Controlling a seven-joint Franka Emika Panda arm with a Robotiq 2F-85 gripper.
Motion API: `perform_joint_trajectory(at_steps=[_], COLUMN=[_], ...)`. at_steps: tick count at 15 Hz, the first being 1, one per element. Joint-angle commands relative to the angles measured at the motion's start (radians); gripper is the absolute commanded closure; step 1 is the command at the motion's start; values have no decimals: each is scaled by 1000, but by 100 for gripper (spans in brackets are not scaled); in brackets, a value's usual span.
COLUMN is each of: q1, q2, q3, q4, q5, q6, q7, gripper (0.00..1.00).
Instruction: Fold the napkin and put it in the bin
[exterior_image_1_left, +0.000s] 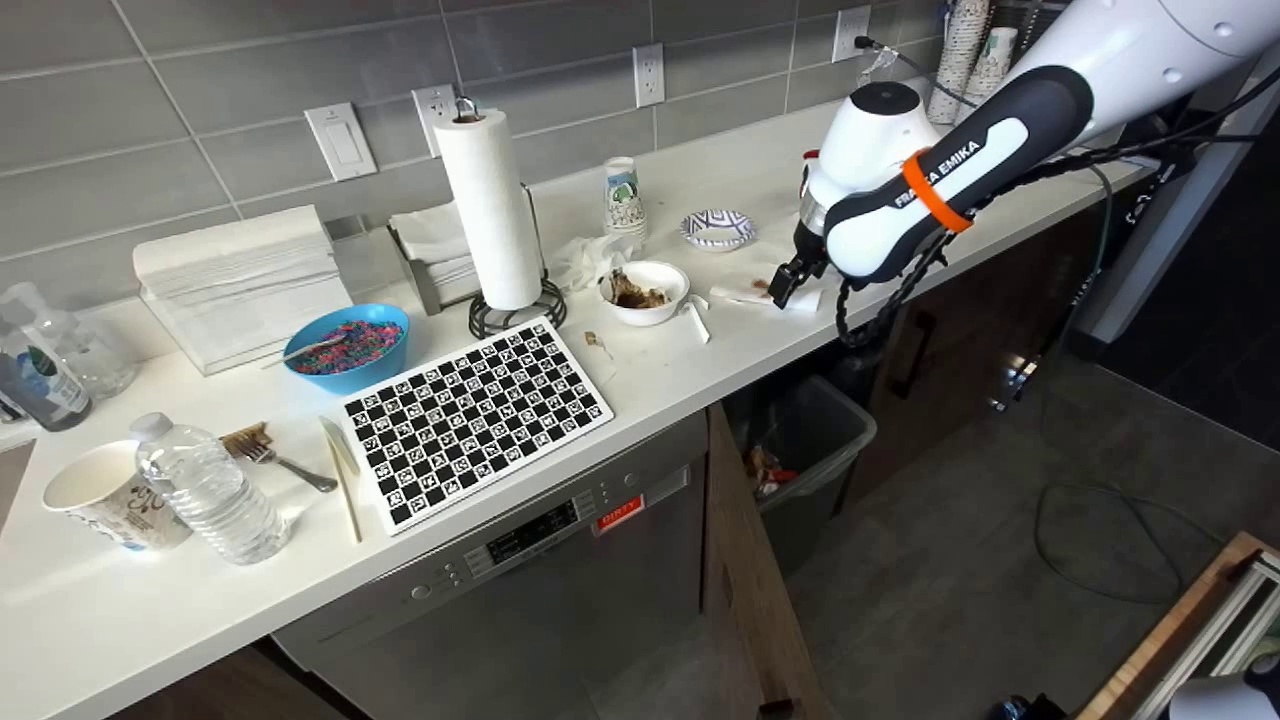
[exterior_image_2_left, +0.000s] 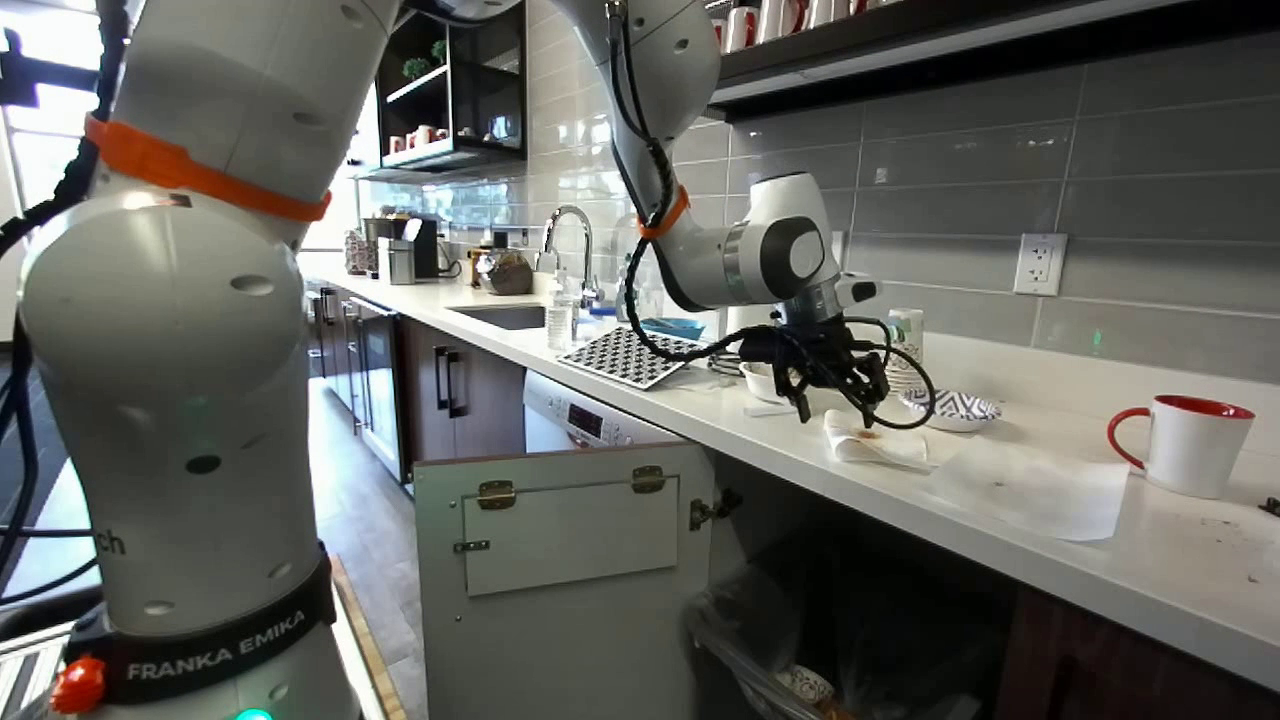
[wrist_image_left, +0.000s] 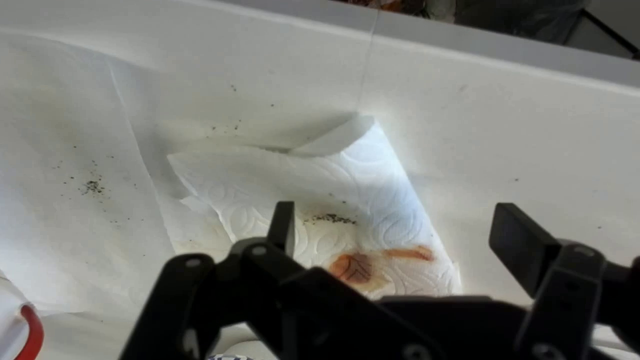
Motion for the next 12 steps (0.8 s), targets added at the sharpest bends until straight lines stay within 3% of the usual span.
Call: perform_joint_trajectory(at_steps=[1, 7, 10, 11, 12], q1=[-44, -50, -54, -55, -57], q2=[38, 80, 103, 110, 116], q3=[47, 36, 36, 37, 39], q4=[29, 67, 87, 94, 100], q5=[39, 9, 11, 12, 13], q6=[4, 40, 51, 51, 49], q7=[-105, -151, -161, -164, -167], gripper=[0, 3, 20, 36, 44])
